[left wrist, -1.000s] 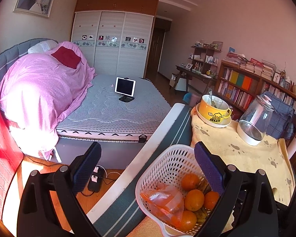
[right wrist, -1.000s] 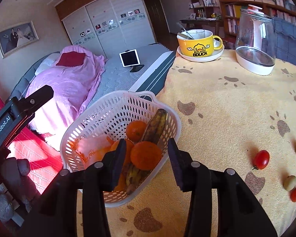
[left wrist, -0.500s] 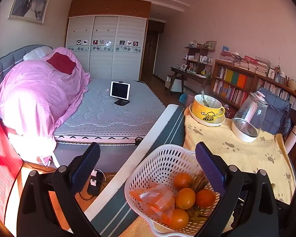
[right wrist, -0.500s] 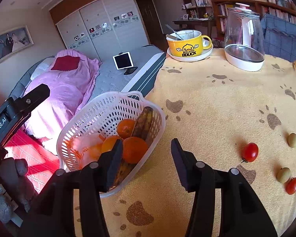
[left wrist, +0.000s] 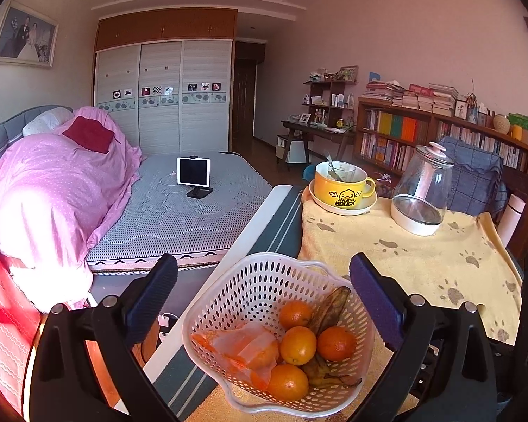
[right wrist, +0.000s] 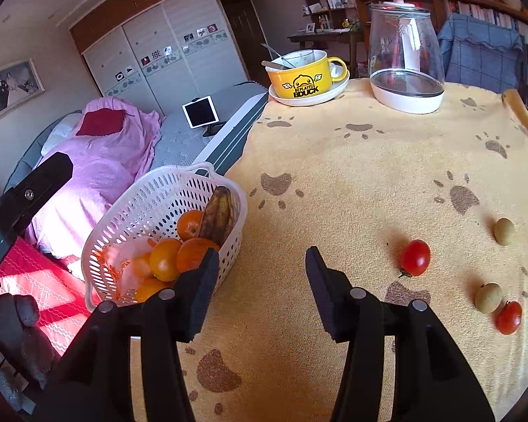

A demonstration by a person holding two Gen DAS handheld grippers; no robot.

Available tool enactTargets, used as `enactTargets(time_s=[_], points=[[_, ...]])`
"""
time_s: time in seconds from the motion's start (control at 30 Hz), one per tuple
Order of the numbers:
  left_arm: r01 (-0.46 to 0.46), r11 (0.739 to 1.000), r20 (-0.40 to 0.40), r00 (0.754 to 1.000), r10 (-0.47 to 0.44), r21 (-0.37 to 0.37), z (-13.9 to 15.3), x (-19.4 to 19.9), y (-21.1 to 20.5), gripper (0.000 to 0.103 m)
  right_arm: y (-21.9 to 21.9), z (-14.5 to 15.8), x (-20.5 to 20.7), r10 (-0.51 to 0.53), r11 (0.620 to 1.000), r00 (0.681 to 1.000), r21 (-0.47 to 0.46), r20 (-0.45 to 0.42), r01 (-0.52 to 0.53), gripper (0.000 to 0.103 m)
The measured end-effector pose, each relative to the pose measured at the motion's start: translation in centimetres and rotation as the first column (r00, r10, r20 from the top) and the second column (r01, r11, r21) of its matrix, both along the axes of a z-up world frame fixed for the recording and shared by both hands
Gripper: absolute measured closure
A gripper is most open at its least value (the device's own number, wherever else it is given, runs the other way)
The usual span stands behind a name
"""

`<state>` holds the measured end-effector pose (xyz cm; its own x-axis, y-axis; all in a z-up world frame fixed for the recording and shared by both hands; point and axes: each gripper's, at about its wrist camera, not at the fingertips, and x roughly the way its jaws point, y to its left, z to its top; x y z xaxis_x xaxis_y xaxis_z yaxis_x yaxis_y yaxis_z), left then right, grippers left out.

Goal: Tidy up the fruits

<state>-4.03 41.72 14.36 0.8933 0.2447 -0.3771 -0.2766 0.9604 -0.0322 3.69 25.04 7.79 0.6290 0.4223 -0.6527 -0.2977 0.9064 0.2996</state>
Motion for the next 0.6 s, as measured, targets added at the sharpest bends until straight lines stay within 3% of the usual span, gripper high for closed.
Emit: enactTargets(time_s=[0.4,0.6], points=[[0.077,0.996,-0.019,0.997,-0.076,0.047,-0.4,0.2,-3.0,0.003,-1.9,-0.7,0.3,-0.044,0.999,0.999,0.001,-0.017,0.044,0.051],[0.098,0.993,-0.031,0.995,-0.097,0.059,-0.7,0.4,-3.9,0.003,-3.0,-1.0,0.3,-0.077,0.997,0.997,0.002,-0.022,0.078,0.044]])
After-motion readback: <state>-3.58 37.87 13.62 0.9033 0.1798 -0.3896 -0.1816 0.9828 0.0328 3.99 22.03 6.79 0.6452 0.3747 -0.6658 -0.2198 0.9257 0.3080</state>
